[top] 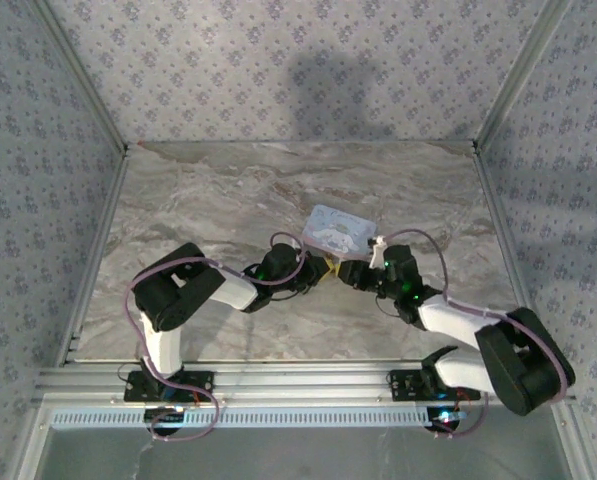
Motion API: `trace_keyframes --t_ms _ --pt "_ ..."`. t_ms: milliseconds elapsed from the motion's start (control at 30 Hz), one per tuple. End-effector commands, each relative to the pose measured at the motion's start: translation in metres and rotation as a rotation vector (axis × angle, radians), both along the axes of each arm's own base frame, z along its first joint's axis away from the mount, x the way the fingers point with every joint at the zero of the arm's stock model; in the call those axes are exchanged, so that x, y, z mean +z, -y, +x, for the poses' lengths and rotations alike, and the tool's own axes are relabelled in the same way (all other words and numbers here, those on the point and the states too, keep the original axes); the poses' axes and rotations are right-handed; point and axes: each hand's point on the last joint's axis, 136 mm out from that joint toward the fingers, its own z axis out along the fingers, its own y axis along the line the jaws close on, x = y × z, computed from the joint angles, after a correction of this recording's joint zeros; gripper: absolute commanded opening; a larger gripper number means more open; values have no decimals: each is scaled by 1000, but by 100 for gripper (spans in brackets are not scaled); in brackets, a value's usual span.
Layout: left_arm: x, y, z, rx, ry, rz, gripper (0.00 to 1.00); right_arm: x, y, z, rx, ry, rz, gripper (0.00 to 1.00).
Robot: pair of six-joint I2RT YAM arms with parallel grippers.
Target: Unlock the padlock with the key
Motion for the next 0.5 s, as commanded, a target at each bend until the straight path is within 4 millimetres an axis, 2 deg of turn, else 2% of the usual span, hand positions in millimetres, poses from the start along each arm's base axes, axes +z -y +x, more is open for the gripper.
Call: trace_keyframes --t_ms 0,100,233,300,467 --pt "2 -6 1 33 -7 25 0 -1 23 -3 -7 39 -117 48" --pt "5 -8 1 42 -6 21 0 20 33 1 -20 147 -189 63" --pt "10 -7 0 42 -7 12 0 52 36 3 0 332 -280 73" --pt "12 -7 0 42 -9 8 0 67 34 2 26 450 -353 74" --pt "16 -8 -1 45 -12 9 0 82 22 -9 134 708 -559 74"
